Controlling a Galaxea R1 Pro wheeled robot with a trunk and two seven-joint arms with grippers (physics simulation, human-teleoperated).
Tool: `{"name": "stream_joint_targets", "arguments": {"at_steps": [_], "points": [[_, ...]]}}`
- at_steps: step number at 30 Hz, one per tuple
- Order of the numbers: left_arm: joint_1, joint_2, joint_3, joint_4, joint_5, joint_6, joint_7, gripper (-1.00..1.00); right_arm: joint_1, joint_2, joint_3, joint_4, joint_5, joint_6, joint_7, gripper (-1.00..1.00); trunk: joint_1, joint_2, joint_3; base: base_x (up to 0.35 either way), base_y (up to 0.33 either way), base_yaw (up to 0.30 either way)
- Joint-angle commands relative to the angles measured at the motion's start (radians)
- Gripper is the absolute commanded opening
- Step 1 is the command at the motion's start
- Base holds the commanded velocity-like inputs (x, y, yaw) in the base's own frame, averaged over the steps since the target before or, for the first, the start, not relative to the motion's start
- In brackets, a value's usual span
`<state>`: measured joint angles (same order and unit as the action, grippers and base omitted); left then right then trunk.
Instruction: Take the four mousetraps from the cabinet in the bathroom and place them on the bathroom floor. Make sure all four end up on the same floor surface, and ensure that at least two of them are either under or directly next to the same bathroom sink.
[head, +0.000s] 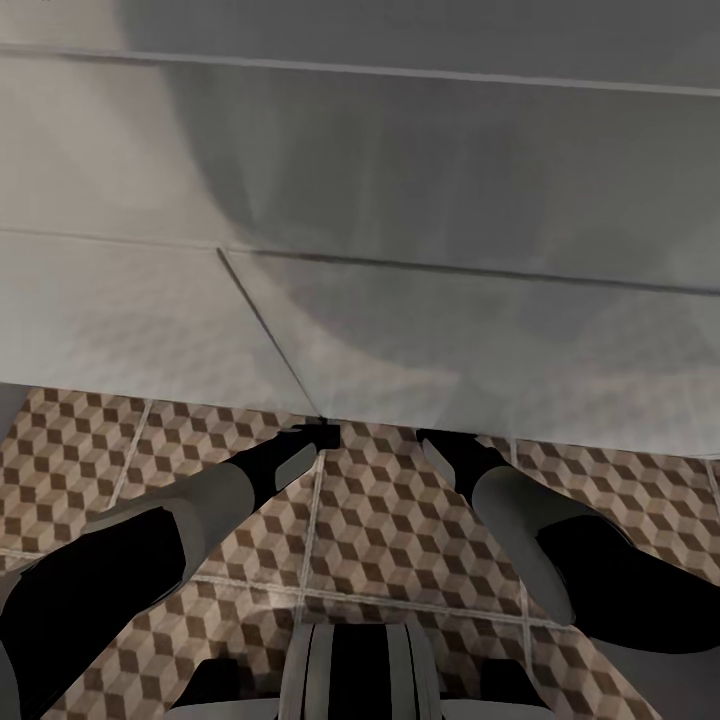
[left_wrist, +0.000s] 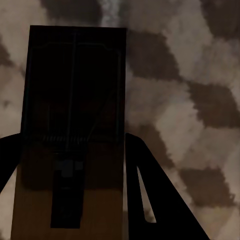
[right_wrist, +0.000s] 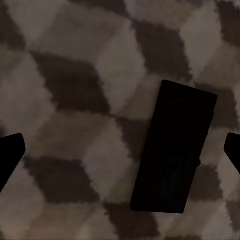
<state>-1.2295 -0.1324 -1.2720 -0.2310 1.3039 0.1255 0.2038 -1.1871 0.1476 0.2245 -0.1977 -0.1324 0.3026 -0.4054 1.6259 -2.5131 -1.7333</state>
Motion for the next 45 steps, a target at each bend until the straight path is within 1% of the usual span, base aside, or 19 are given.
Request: {"name": "stream_joint_targets", "arguments": {"at_steps": [1,11,19,28,41,42,45], "points": [[-0.001,0.000,-0.006,-0.002,0.002,0.003,0.006,-1.00,0.000,0.000,0.009,-0.002,-0.010,0.006,-0.006,1.00,0.000,0.000,-0.001,0.000,0.000,-0.031],[-0.001,0.000,-0.006,-0.002,0.002,0.003,0.006,-1.00,0.000,0.000,0.009,-0.002,-0.010,0.006,-0.006,1.00,0.000,0.000,-0.001,0.000,0.000,-0.130],[-0.001,0.000,-0.006,-0.002,0.002,0.003,0.006,-1.00,0.000,0.000,0.009,-0.002,-0.010,0.006,-0.006,1.00,0.000,0.000,-0.001,0.000,0.000,-0.013],[-0.001,0.000,-0.006,-0.002,0.002,0.004,0.006,-1.00,0.000,0.000,0.009,-0.002,-0.010,0.006,-0.006,1.00,0.000,0.000,-0.008,0.000,0.000,0.000],[-0.001,0.000,-0.006,-0.002,0.002,0.003,0.006,-1.00,0.000,0.000,0.009,-0.002,-0.010,0.006,-0.006,1.00,0.000,0.000,-0.009,0.000,0.000,0.000],[-0.001,0.000,-0.006,-0.002,0.002,0.003,0.006,1.00,0.000,0.000,0.009,-0.002,-0.010,0.006,-0.006,1.00,0.000,0.000,-0.009,0.000,0.000,0.000],[-0.001,0.000,-0.006,-0.001,0.002,0.003,0.006,1.00,0.000,0.000,0.009,-0.002,-0.010,0.006,-0.006,1.00,0.000,0.000,-0.009,0.000,0.000,0.000]]}}
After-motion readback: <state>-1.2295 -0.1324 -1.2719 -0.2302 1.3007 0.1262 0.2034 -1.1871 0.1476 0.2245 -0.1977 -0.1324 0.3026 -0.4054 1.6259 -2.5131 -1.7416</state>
